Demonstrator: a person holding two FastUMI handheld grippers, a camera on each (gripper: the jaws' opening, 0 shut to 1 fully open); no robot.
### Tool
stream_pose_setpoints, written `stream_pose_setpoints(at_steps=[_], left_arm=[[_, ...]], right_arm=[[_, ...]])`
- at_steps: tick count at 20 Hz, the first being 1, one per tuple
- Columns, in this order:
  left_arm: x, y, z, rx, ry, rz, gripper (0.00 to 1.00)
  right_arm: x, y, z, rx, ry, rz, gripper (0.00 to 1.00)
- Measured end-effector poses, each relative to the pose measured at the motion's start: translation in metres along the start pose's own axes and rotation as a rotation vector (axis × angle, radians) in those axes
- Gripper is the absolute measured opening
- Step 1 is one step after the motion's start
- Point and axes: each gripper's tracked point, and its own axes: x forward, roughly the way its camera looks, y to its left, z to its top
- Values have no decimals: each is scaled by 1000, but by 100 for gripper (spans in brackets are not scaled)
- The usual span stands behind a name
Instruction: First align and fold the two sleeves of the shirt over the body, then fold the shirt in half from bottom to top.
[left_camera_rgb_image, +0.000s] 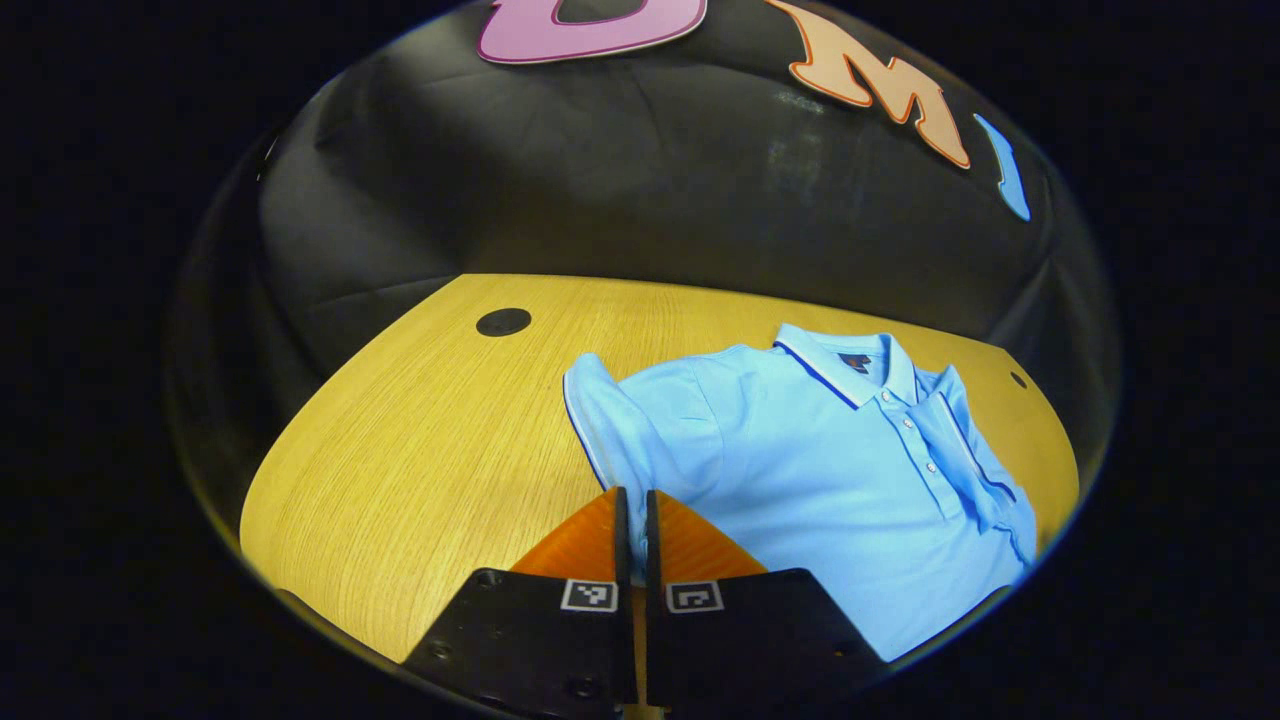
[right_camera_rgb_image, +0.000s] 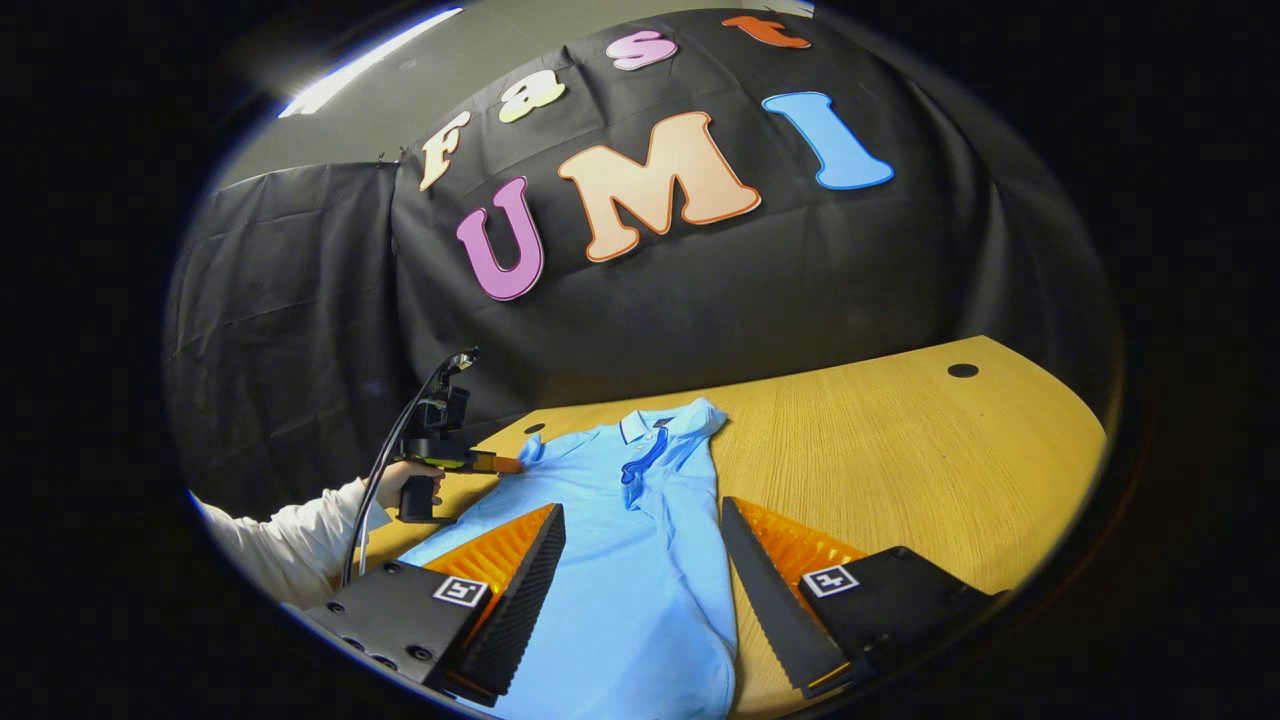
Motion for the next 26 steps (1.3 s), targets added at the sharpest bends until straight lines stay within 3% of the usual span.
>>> stream_pose_setpoints(at_steps=[4,9,18,26], left_arm=[[-8,-19,15,-3,-30,-38,0],[-36,-80,49,29,-101,-182,0],[-73,-201,29,451,-173,-338,0],[-60,-247,-21,660,-113,-401,4]], right_arm=[[0,-1,0,1,-4,0,98],[2,-4,-2,0,3,-8,98],[4,-11,-5,1,15,-27,98],[5,-13,-8,2,30,-29,98]])
